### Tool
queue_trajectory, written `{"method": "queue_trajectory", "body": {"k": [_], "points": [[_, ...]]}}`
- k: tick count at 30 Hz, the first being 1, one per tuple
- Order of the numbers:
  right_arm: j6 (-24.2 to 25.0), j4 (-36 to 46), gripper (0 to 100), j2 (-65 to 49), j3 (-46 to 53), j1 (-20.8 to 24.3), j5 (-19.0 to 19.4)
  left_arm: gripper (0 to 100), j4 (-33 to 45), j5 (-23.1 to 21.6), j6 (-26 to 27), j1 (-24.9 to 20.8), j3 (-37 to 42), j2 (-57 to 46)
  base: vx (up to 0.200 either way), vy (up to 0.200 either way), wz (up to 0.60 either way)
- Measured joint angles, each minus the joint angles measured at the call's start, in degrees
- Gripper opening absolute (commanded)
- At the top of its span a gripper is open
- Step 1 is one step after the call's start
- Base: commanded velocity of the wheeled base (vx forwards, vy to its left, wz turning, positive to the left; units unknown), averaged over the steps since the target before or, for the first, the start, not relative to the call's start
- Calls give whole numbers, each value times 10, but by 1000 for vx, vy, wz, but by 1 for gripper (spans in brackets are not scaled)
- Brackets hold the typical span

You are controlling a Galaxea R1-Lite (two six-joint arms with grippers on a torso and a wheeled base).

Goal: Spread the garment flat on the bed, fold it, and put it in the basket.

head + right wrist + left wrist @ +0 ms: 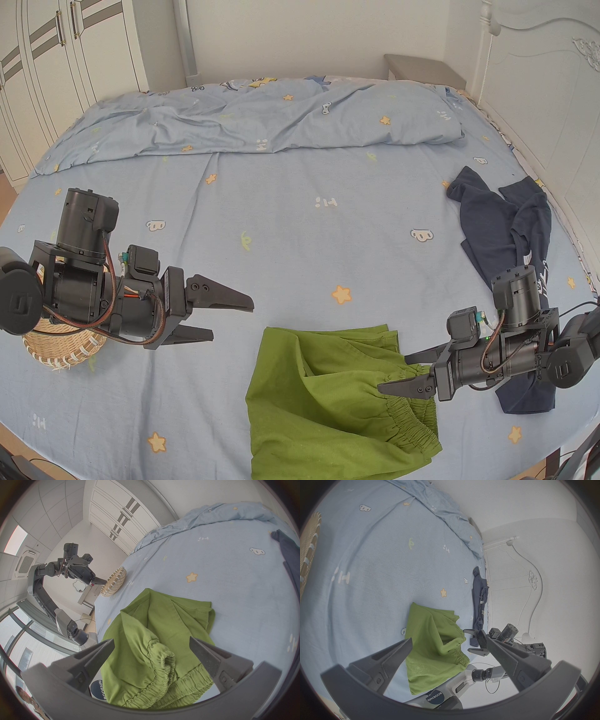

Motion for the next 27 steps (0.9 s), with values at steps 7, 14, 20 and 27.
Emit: {"method": "queue_trajectory", "body": {"k": [7,14,20,27], "points": [[4,-22,100,23,9,5,0,100,0,0,0,0,0,-2,0,0,0],[5,-36,0,37,9,8,-2,100,0,0,0,-1,0,-3,0,0,0],[6,-49,0,48,12,7,-1,100,0,0,0,-1,1,-3,0,0,0],[7,-49,0,49,12,-3,-1,100,0,0,0,0,2,-2,0,0,0]]}}
